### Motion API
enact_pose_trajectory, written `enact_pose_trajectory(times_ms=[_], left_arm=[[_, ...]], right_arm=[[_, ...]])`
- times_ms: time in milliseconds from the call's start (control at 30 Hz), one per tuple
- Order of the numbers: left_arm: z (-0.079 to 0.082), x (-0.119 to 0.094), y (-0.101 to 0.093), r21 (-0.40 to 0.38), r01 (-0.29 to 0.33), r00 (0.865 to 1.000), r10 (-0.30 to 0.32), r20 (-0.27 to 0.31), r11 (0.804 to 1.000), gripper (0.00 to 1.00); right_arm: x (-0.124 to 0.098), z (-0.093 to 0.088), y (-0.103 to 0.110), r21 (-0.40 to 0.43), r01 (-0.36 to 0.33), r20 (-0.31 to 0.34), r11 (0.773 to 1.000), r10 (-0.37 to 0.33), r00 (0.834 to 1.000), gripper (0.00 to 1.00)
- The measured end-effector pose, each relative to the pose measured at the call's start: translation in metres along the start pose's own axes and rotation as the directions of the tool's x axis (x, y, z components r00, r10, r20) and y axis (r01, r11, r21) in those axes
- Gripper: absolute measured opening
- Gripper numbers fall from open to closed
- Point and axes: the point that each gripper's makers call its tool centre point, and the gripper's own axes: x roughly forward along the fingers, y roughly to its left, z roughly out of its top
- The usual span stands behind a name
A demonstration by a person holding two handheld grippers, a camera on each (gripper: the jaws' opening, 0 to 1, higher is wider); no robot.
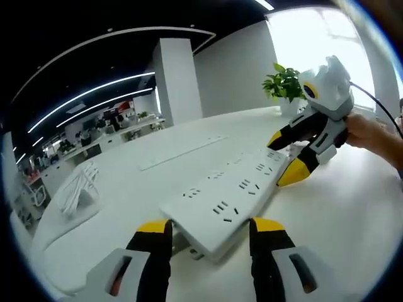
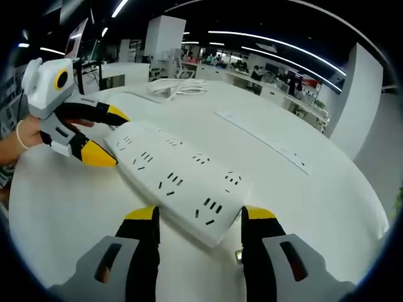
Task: Straighten the power strip on the desk, plug the charger into it
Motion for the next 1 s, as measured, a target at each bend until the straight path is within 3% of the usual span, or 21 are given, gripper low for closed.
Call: enact_pose_trajectory(times_ms=[1000], left_arm=[[0.0016,0.0026,0.0057,0.014,0.083,0.996,-0.083,0.03,0.996,0.49]], right_arm=[[-0.0041,0.0016,0.0059,0.077,0.069,0.034,0.995,-0.072,0.997,0.51]])
